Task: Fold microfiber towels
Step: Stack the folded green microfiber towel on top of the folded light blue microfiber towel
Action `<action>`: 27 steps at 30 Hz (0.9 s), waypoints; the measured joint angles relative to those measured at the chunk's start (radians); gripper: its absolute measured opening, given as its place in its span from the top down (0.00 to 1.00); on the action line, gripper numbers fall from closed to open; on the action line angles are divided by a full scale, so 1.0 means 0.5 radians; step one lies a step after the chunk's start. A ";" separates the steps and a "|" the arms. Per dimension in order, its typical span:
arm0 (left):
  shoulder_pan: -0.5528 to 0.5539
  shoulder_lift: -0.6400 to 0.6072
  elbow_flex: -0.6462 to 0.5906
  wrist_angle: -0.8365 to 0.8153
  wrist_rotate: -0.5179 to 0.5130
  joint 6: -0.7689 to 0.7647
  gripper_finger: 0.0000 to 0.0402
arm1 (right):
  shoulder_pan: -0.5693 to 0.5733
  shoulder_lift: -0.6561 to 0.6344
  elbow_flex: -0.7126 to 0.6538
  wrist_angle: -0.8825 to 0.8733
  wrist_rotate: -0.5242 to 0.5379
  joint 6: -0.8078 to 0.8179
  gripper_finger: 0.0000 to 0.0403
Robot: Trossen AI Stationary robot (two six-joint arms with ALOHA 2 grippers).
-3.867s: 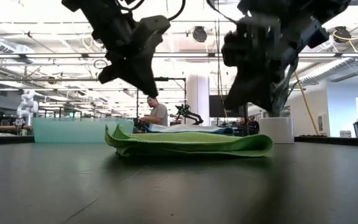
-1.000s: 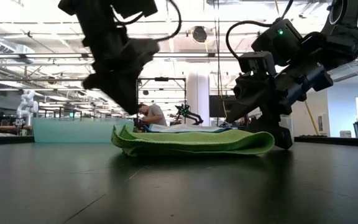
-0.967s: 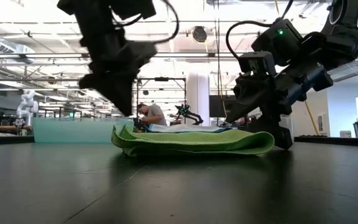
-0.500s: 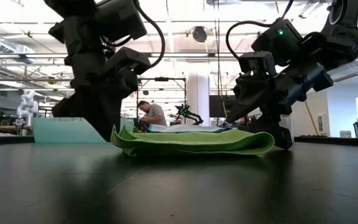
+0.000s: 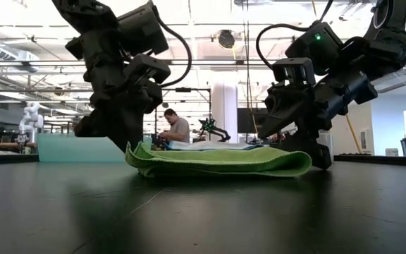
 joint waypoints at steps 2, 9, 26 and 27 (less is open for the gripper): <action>0.035 0.000 -0.001 -0.009 0.039 0.023 0.77 | 0.000 -0.001 0.000 0.000 0.001 -0.006 0.50; 0.162 0.000 -0.001 -0.004 0.085 0.055 0.51 | 0.000 -0.001 0.000 0.005 -0.001 -0.007 0.50; 0.244 -0.098 0.018 -0.295 -0.139 0.127 0.40 | -0.073 -0.001 0.002 0.047 -0.013 -0.012 0.50; 0.244 -0.098 0.018 -0.296 -0.139 0.127 0.40 | -0.074 -0.001 0.002 0.045 -0.012 -0.012 0.50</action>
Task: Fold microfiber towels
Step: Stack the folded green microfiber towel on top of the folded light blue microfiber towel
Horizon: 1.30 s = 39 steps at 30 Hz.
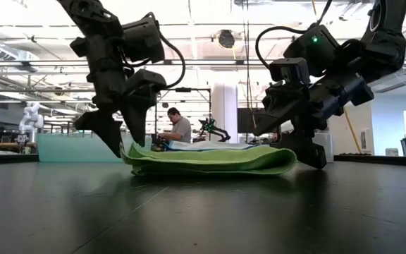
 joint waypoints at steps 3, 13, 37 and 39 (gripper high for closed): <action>0.001 0.000 0.000 0.005 -0.006 -0.003 0.40 | -0.001 0.000 0.001 -0.025 0.016 -0.004 0.50; -0.029 0.001 0.000 0.150 -0.082 -0.060 0.40 | -0.001 -0.002 0.002 -0.139 0.069 -0.006 0.50; -0.135 0.237 0.001 0.398 -0.145 -0.242 0.50 | -0.002 -0.002 -0.001 -0.113 0.125 -0.027 0.93; -0.155 0.239 0.001 0.428 -0.172 -0.231 0.59 | -0.001 -0.002 -0.001 -0.097 0.136 -0.086 0.98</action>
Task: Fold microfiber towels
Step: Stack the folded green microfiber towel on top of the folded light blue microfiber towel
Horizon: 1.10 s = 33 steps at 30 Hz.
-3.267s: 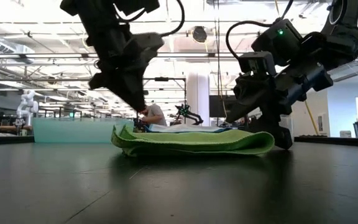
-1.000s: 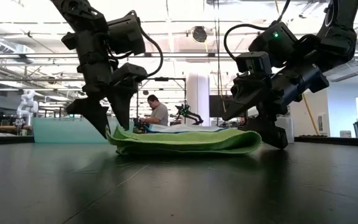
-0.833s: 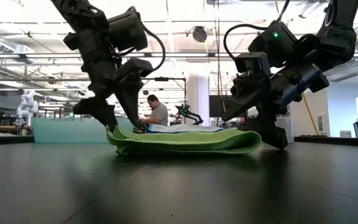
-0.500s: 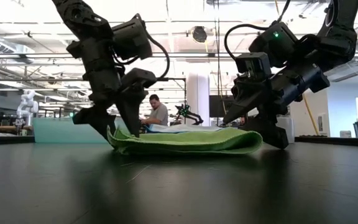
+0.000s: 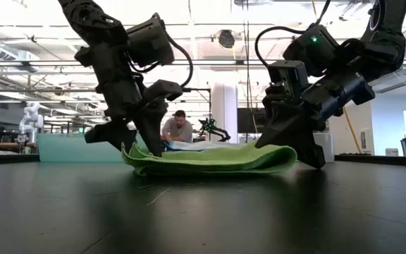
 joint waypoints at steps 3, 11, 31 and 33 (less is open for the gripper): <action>-0.030 0.009 -0.002 0.069 -0.059 0.038 0.75 | 0.003 0.000 0.000 0.004 0.047 -0.005 0.98; -0.042 0.011 -0.002 0.250 -0.140 0.127 0.98 | 0.003 0.000 0.001 0.013 0.059 -0.007 1.00; -0.006 -0.272 0.344 -0.397 -0.357 0.311 1.00 | 0.014 -0.081 0.786 -0.846 -0.121 -0.534 1.00; 0.022 -0.298 0.423 -0.515 -0.387 0.378 1.00 | -0.007 -0.146 0.865 -0.942 -0.120 -0.612 1.00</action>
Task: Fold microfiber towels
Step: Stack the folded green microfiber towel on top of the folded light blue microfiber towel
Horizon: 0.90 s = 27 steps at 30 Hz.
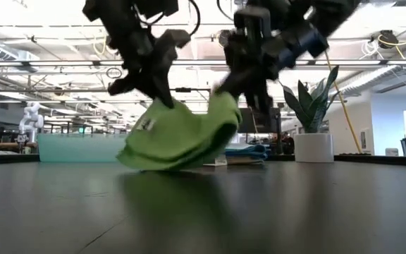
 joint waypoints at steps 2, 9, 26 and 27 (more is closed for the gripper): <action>0.042 -0.013 0.090 -0.052 -0.020 0.092 1.00 | -0.042 -0.078 0.070 -0.124 0.001 -0.089 1.00; 0.295 -0.015 0.392 -0.180 -0.108 0.465 1.00 | -0.321 -0.278 0.210 -0.553 0.069 -0.420 1.00; 0.883 0.004 0.442 -0.142 0.114 0.695 1.00 | -1.084 -0.358 0.210 -0.886 -0.002 -0.749 1.00; 0.889 0.018 0.442 -0.126 0.134 0.701 1.00 | -1.106 -0.358 0.210 -0.897 -0.002 -0.758 1.00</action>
